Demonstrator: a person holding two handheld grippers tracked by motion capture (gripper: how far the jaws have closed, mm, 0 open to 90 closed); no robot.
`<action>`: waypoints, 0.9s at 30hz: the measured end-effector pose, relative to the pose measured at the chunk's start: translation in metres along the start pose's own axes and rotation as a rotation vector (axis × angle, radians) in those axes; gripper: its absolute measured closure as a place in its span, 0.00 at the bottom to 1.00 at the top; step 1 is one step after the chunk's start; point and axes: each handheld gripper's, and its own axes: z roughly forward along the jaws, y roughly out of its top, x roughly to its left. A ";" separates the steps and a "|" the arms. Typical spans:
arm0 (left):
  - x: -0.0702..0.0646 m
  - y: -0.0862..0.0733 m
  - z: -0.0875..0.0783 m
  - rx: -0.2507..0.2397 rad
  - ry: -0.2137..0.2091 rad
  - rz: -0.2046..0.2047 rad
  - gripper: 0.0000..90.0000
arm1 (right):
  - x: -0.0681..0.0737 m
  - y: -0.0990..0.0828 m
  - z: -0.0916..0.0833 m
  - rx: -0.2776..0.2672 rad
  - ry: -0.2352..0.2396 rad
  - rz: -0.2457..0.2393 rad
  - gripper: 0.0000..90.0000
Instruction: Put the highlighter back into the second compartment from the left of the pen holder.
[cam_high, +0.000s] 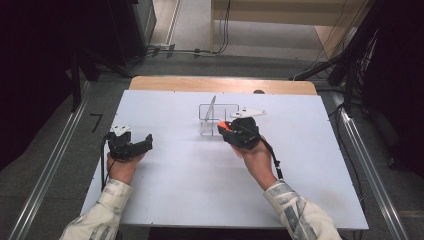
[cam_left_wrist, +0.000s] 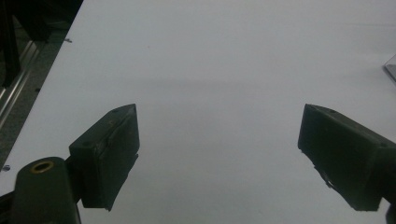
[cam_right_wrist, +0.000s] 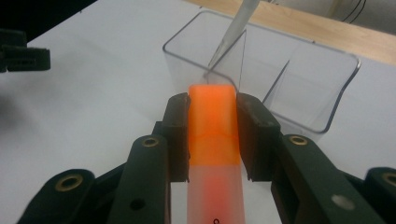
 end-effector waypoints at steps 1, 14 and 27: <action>0.000 0.000 0.000 0.001 0.000 0.002 0.14 | 0.000 0.003 0.001 -0.002 -0.005 -0.001 0.72; 0.000 0.001 0.000 -0.002 -0.003 0.001 0.14 | -0.002 0.045 0.023 -0.035 -0.052 -0.008 0.72; 0.000 0.001 0.000 0.000 -0.006 0.007 0.14 | -0.013 0.073 0.042 -0.061 -0.101 0.022 0.72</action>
